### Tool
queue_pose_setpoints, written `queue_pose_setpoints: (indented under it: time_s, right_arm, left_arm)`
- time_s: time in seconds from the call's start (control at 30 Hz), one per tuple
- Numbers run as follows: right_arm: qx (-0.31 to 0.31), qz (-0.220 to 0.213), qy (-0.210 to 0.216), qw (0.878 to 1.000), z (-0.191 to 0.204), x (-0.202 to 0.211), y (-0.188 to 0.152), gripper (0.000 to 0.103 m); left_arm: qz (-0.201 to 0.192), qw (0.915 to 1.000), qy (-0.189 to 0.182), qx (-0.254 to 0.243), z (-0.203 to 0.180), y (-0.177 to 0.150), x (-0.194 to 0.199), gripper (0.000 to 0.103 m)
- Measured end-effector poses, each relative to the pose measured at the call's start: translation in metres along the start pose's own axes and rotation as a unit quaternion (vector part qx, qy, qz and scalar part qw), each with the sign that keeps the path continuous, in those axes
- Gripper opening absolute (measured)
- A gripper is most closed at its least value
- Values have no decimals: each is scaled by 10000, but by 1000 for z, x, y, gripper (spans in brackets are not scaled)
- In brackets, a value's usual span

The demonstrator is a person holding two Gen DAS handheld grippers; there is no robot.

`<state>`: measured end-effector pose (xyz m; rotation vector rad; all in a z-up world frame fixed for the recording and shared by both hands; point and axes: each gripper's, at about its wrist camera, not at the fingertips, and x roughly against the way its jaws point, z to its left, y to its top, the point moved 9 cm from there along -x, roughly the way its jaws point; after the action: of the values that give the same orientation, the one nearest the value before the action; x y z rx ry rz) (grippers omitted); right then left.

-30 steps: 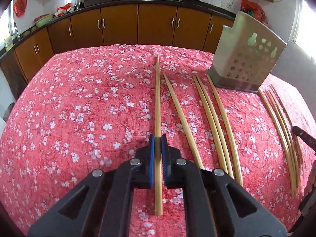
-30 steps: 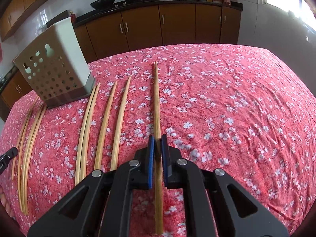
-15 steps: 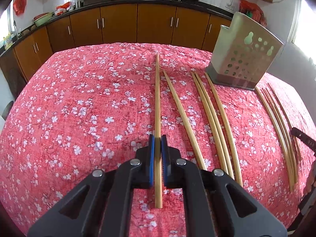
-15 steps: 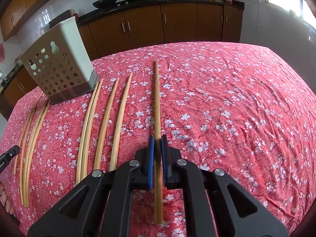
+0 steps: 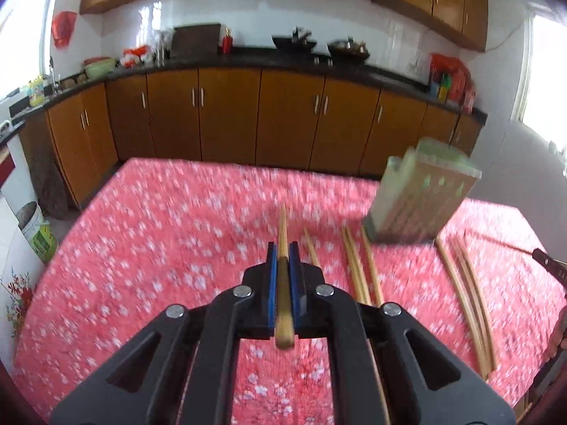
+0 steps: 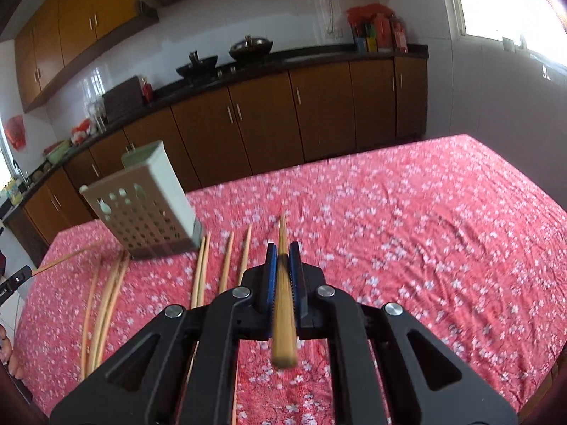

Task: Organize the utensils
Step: 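Lift both held chopsticks up toward the perforated utensil holder, then lower the chopsticks into the holder and open both tools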

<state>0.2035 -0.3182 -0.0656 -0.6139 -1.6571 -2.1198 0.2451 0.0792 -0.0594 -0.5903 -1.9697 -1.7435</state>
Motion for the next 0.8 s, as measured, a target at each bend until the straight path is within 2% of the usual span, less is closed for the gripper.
queue_pose_setpoints:
  time_s: [0.2, 0.47, 0.63, 0.8]
  right_arm:
    - [97, -449, 39, 9989, 12, 12, 35, 8]
    - [205, -857, 136, 9960, 28, 16, 92, 8]
    - [254, -1507, 441, 9873, 61, 42, 143, 8]
    - [134, -2170, 949, 9715, 97, 70, 180, 8]
  left_arm:
    - [-504, 9987, 32, 118, 4, 46, 21, 8]
    - [-842, 9963, 63, 130, 11, 104, 32, 7]
    - [-1320, 9912, -79, 45, -12, 149, 56, 7]
    - [-1925, 9797, -524, 174, -52, 195, 85, 7]
